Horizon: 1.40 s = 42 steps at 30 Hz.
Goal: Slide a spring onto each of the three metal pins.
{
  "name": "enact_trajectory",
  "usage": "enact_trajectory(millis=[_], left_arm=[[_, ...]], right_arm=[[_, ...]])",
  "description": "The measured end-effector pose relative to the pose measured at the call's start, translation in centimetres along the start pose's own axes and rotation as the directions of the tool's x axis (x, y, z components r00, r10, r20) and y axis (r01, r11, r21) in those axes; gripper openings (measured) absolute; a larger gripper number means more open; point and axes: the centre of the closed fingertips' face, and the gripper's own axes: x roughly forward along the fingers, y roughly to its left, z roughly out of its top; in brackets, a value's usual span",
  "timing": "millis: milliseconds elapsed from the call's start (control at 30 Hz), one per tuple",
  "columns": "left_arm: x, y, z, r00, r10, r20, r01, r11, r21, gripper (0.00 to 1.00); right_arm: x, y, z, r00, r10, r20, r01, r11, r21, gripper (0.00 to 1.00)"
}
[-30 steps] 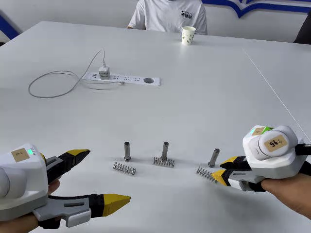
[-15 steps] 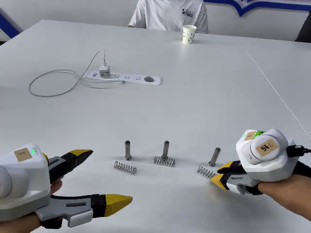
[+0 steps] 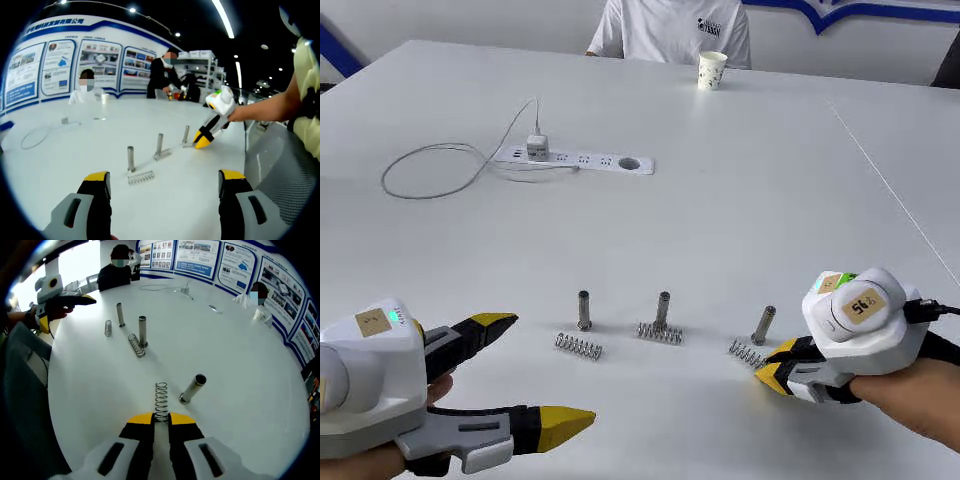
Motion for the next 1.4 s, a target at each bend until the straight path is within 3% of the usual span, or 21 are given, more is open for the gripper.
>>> enact_trajectory(millis=[367, 633, 833, 1200, 1400], left_arm=[[0.3, -0.9, -0.2, 0.9995, -0.028, -0.013, 0.028, 1.0, 0.012, 0.88], [1.0, -2.0, -0.3, 0.9966, -0.073, -0.037, 0.075, 0.997, 0.037, 0.81], [1.5, -2.3, -0.3, 0.9947, -0.091, -0.048, 0.094, 0.994, 0.054, 0.79], [2.8, -2.3, -0.8, 0.9878, -0.137, -0.073, 0.143, 0.986, 0.083, 0.73], [3.2, -2.6, -0.5, 0.9846, -0.162, -0.066, 0.167, 0.983, 0.079, 0.69]], right_arm=[[-0.5, 0.5, 0.2, 0.9999, 0.015, -0.001, -0.015, 1.0, -0.021, 0.12], [-1.3, 1.8, 1.5, 0.9985, 0.05, 0.02, -0.049, 0.996, -0.069, 0.12], [-1.5, 2.6, 2.5, 0.9968, 0.074, 0.029, -0.071, 0.992, -0.102, 0.12], [-1.6, 4.5, 3.9, 0.9916, 0.127, 0.024, -0.121, 0.978, -0.169, 0.12], [-1.5, 5.5, 4.7, 0.9879, 0.154, 0.02, -0.147, 0.968, -0.204, 0.12]])
